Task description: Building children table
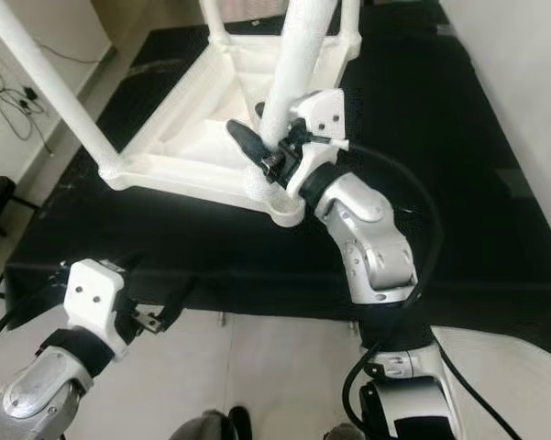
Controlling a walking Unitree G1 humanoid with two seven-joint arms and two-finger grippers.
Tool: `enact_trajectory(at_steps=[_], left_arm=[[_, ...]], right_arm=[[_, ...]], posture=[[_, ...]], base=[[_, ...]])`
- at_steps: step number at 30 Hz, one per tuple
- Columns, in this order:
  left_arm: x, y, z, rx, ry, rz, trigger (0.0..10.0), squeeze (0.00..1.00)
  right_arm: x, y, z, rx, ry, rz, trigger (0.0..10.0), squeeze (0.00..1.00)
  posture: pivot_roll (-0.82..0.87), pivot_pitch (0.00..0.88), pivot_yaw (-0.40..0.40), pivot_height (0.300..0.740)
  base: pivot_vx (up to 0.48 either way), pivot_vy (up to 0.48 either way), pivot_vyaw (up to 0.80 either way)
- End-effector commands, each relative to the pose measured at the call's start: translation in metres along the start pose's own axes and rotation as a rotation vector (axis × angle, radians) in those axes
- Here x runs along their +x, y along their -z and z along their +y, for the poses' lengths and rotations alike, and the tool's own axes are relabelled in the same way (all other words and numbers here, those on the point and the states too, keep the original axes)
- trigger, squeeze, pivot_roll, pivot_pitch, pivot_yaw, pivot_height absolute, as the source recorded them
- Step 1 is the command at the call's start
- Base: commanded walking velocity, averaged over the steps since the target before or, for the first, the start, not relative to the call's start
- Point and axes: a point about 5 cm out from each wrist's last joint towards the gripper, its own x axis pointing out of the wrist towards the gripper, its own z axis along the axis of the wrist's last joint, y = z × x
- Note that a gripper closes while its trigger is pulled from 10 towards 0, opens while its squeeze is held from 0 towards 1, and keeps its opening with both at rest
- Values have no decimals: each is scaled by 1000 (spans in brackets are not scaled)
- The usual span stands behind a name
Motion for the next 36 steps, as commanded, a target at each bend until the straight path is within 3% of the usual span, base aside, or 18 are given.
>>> enact_trajectory(at_steps=[1,7,14,20,22,25,29,34,36], left_arm=[[-3,1,3,21,-2,9,10000,0],[-3,0,2,21,6,8,10000,0],[-4,2,-2,17,57,29,10000,0],[-8,4,-9,-10,129,46,10000,0],[-16,7,-26,-41,281,78,10000,0],[-20,7,-33,-54,340,86,10000,0],[-27,8,-43,-96,431,108,10000,0],[-30,9,-46,-115,453,109,10000,0],[-33,7,-47,-136,458,99,10000,0]], right_arm=[[4,-5,9,-5,-38,-32,10000,0],[5,-4,9,6,-35,-25,10000,0],[-3,-7,26,0,-269,-15,10000,0],[-11,-7,29,-28,-381,12,10000,0],[-20,-4,23,-111,-505,97,10000,0],[-22,-1,17,-161,-541,151,10000,0],[-23,11,0,-283,-596,327,10000,0],[-21,13,-10,-274,-609,390,10000,0],[-18,9,-23,-240,-585,398,10000,0]], posture=[[-59,203,132,740],[-57,205,128,740],[-58,208,134,740],[-62,203,136,740],[-62,203,135,740],[-61,208,132,740],[-61,226,129,740],[-58,249,129,740],[-52,273,137,740]], base=[[345,0,0],[347,0,0],[47,0,0],[0,0,0],[0,0,0],[0,0,0],[0,0,0],[0,0,0],[0,0,0]])
